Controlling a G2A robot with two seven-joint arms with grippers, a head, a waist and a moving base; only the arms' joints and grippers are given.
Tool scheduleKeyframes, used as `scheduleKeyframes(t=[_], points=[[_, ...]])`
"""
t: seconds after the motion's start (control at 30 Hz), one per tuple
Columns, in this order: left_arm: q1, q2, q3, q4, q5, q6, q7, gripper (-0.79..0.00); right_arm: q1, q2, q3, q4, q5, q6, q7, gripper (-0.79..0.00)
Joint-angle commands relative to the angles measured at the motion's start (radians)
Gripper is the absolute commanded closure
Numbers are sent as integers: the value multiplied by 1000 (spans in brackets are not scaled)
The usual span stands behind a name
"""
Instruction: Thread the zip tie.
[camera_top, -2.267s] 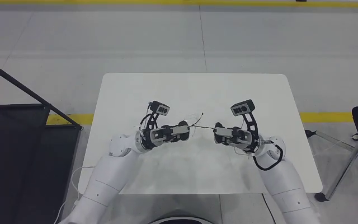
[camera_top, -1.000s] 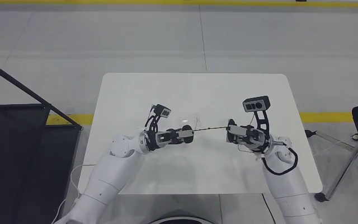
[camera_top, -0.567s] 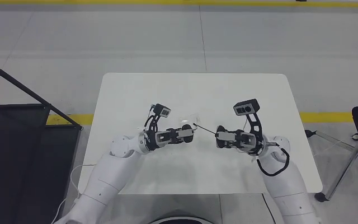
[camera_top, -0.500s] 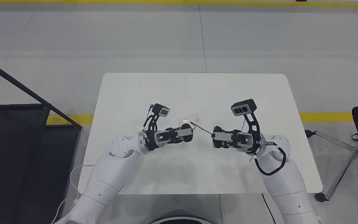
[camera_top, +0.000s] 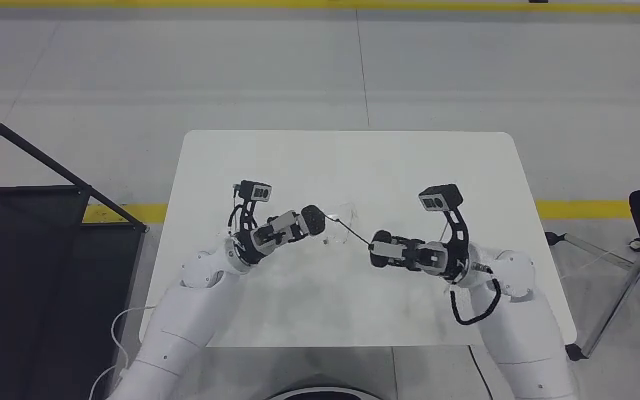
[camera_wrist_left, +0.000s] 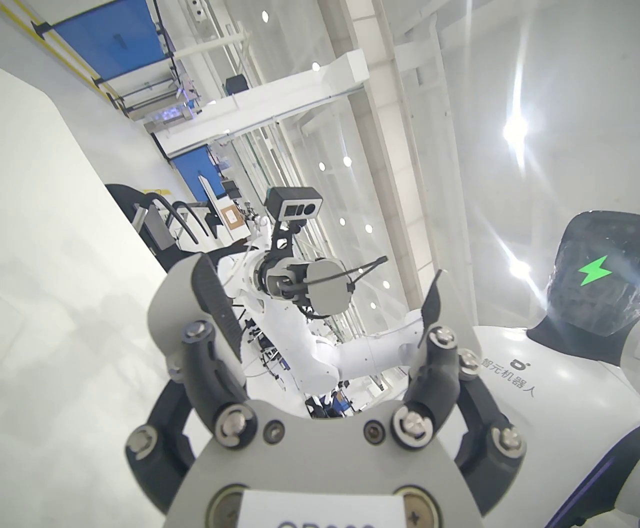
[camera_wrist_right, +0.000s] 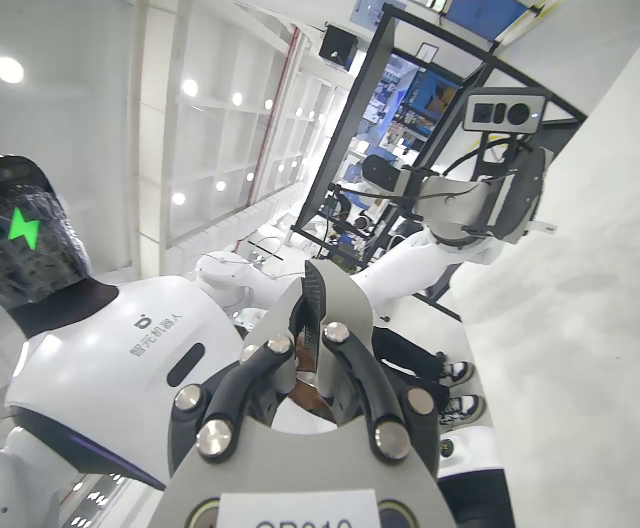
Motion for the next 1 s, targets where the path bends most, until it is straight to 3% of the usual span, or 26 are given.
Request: scheduleKeyframes(t=[0.0,0.17,0.6,0.7,0.97], points=[[11,2,-12,-10,20,-14,23,-785,-31,7,21,-55,-99,-16,-34,0],[42,7,-37,-42,31,13,104,-785,-117,19,64,-179,-326,-15,-172,0],[43,7,-38,-44,29,21,110,-785,-125,20,63,-191,-362,-7,-199,0],[51,9,-52,-63,99,14,179,-785,-130,23,46,-233,-472,-14,-222,0],[93,11,-75,-139,296,27,373,-785,-138,34,-25,-364,-906,94,-283,0]])
